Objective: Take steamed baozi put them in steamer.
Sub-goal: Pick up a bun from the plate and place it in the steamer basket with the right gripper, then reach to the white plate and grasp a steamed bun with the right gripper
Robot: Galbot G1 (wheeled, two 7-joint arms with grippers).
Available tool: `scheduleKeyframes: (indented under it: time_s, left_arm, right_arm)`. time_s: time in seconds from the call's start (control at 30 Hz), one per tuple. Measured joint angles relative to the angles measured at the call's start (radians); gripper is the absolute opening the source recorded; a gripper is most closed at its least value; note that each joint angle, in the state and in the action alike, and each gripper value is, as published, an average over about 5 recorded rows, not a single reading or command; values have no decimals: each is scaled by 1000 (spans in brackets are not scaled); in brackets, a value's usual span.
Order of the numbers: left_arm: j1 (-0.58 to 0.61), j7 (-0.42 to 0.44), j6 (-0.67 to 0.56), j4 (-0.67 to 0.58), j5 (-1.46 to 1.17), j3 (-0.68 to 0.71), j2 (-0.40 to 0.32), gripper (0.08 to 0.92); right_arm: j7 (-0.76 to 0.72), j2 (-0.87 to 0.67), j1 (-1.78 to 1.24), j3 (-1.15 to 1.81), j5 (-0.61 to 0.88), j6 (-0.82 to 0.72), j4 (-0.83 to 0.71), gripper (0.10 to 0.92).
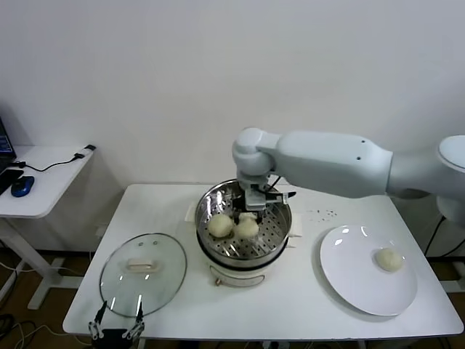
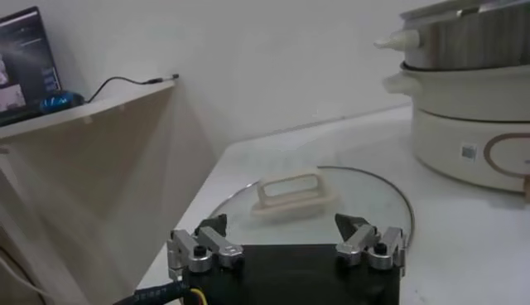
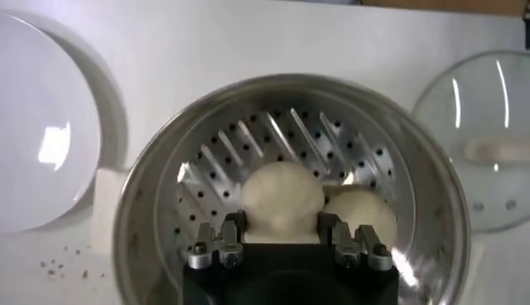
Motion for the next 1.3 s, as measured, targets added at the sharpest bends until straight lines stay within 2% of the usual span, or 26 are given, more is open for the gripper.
scheduleKeyframes:
  time_s: [0.43, 0.73, 1.07, 1.3]
  left_arm:
    - [3, -10, 2, 12, -8, -2, -1, 823]
    - [6, -14, 3, 11, -12, -2, -1, 823]
    - [6, -15, 0, 8, -12, 2, 3, 823]
    - [12, -15, -6, 4, -12, 6, 7, 823]
  right_arm:
    - [-4, 27, -64, -5, -17, 3, 0, 604]
    - [-16, 18, -64, 8, -23, 4, 1, 806]
    - [4, -53, 12, 18, 49, -44, -20, 823]
    - [74, -167, 123, -57, 211, -219, -74, 823]
